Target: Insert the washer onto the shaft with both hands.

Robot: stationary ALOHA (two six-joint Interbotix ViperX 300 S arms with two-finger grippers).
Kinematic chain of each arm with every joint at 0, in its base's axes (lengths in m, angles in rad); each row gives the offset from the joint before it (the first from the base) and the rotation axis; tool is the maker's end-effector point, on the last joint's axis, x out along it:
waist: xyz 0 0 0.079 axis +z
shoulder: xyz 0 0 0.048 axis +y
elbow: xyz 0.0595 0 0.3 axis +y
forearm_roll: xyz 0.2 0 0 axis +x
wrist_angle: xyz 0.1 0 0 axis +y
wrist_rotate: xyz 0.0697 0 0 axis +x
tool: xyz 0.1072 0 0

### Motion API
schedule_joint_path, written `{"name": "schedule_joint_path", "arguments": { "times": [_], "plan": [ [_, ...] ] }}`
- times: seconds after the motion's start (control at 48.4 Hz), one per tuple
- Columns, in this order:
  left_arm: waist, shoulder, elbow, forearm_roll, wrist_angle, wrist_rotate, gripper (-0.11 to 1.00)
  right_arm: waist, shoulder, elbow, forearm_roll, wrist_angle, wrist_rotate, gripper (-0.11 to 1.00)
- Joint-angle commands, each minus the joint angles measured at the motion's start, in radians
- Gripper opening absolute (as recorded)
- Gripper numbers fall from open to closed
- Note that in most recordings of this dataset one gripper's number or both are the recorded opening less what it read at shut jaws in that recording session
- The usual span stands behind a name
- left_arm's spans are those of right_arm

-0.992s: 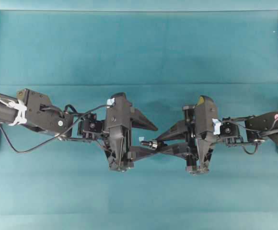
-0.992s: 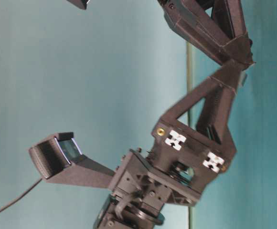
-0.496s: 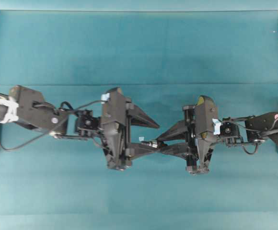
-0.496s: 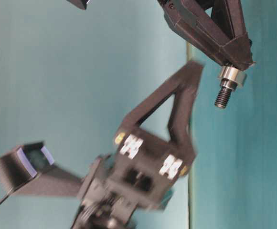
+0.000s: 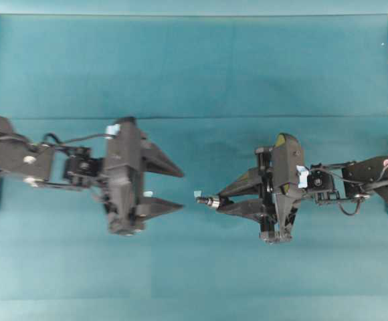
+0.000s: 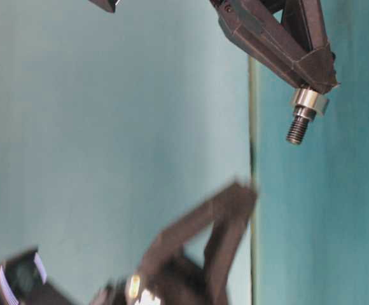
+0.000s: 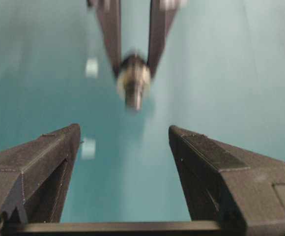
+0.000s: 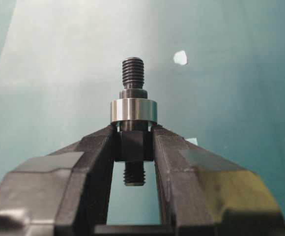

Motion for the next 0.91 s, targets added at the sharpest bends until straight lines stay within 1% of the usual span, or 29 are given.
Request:
{"name": "schedule_joint_path", "arguments": {
  "times": [0.0, 0.31, 0.496, 0.682, 0.889],
  "plan": [
    [-0.002, -0.066, 0.015, 0.002, 0.025, 0.003, 0.8, 0.003, -0.009, -0.011, 0.002, -0.008, 0.006, 0.0],
    [-0.002, -0.227, 0.11, 0.003, 0.121, 0.009, 0.79, 0.003, -0.009, -0.011, 0.002, -0.008, 0.006, 0.0],
    [-0.002, -0.305, 0.149, 0.003, 0.16, 0.008, 0.79, 0.003, -0.009, -0.011, 0.003, -0.008, 0.006, 0.0],
    [-0.002, -0.341, 0.172, 0.003, 0.161, 0.008, 0.79, 0.003, -0.009, -0.011, 0.002, -0.008, 0.006, 0.0],
    [-0.002, -0.345, 0.175, 0.003, 0.172, 0.008, 0.79, 0.003, -0.009, -0.011, 0.002, -0.003, 0.006, 0.0]
  ]
}}
